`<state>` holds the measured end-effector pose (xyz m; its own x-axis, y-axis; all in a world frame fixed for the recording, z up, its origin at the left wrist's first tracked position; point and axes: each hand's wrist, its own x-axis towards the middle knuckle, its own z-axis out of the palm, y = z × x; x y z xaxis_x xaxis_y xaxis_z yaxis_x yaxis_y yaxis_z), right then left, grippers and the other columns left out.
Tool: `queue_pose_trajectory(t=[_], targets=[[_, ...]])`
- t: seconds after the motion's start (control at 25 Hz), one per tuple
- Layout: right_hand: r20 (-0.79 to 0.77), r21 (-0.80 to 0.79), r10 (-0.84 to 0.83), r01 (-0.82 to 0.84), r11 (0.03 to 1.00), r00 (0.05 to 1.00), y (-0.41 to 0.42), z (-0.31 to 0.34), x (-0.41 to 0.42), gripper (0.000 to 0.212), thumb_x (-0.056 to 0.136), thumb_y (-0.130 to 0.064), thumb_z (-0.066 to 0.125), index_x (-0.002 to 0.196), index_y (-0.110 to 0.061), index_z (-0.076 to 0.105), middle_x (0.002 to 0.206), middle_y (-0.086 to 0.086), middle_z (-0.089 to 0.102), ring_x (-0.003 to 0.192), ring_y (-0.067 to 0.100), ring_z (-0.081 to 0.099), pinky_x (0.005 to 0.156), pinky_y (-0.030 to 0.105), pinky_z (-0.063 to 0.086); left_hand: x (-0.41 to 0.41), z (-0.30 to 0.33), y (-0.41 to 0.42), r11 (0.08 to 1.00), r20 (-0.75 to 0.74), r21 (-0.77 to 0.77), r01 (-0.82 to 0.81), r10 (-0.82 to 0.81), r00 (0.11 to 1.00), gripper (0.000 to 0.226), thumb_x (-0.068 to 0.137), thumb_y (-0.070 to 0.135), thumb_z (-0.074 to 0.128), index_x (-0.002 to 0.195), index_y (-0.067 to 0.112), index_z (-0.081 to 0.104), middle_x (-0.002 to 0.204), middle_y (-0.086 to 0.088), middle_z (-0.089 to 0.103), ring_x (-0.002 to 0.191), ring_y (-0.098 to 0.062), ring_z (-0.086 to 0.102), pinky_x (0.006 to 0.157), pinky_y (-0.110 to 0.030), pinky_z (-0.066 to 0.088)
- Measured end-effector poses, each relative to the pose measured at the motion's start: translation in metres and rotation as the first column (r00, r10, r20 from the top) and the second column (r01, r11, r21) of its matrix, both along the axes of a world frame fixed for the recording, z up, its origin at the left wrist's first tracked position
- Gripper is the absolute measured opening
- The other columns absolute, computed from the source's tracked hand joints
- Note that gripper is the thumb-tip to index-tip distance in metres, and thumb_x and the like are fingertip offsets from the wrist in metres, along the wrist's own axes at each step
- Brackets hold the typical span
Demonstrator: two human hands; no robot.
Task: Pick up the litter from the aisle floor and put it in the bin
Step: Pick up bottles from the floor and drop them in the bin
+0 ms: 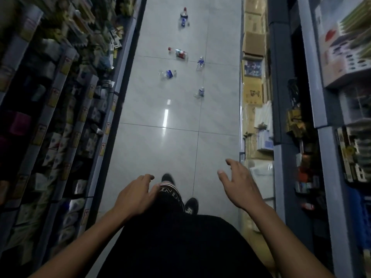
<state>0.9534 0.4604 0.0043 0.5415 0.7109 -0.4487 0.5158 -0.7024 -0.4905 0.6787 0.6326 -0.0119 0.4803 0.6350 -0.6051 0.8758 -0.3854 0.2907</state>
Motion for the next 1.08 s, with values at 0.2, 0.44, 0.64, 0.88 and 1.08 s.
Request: queue_pose_trajectory(t=[0.2,0.44,0.64,0.88,1.08], targets=[[0.001,0.002,0.031,-0.031,1.0,1.0,0.099,-0.007,0.077,0.062,0.101,-0.056,0.04,0.152,-0.021,0.037,0.152,-0.001,0.045,0.137,0.018,0.043,0.111,0.044,0.04,0.064,-0.006,0.078,0.997,0.015,-0.025,-0.072,0.072,0.997,0.057,0.101,0.057,0.038,0.148,0.025,0.044,0.145,0.001,0.055,0.126,-0.019,0.057,0.1,-0.041,0.049],[-0.009,-0.088,-0.025,0.024,0.996,1.0,0.175,-0.011,0.142,0.062,0.1,-0.057,0.039,0.151,-0.022,0.039,0.151,-0.002,0.046,0.137,0.018,0.043,0.11,0.04,0.04,0.167,0.004,0.202,1.0,0.071,-0.024,0.012,-0.01,0.997,0.058,0.101,0.057,0.037,0.149,0.024,0.043,0.148,0.001,0.052,0.129,-0.018,0.054,0.102,-0.04,0.047],[-0.012,-0.121,-0.124,0.122,0.985,0.992,0.215,-0.015,0.198,0.06,0.1,-0.058,0.04,0.149,-0.024,0.042,0.149,-0.003,0.048,0.135,0.017,0.044,0.107,0.04,0.042,0.265,0.018,0.302,0.993,0.115,0.027,0.114,-0.116,0.987,0.058,0.103,0.056,0.037,0.15,0.023,0.043,0.148,0.0,0.052,0.13,-0.019,0.053,0.101,-0.039,0.047],[-0.069,-0.143,-0.178,0.167,0.976,0.982,0.291,-0.035,0.307,0.057,0.101,-0.054,0.043,0.149,-0.024,0.042,0.15,-0.003,0.047,0.135,0.016,0.044,0.109,0.038,0.04,0.39,0.012,0.397,0.987,0.107,0.069,0.142,-0.149,0.983,0.057,0.103,0.055,0.036,0.149,0.023,0.043,0.145,0.0,0.054,0.125,-0.019,0.056,0.097,-0.039,0.049],[-0.078,-0.13,-0.046,0.036,0.991,0.996,0.387,-0.034,0.411,0.058,0.102,-0.055,0.04,0.15,-0.023,0.04,0.151,-0.003,0.046,0.138,0.017,0.041,0.111,0.04,0.039,0.454,0.011,0.445,0.997,0.038,0.034,0.071,-0.073,0.997,0.056,0.103,0.054,0.036,0.147,0.022,0.045,0.143,-0.001,0.056,0.123,-0.018,0.058,0.096,-0.039,0.05]])
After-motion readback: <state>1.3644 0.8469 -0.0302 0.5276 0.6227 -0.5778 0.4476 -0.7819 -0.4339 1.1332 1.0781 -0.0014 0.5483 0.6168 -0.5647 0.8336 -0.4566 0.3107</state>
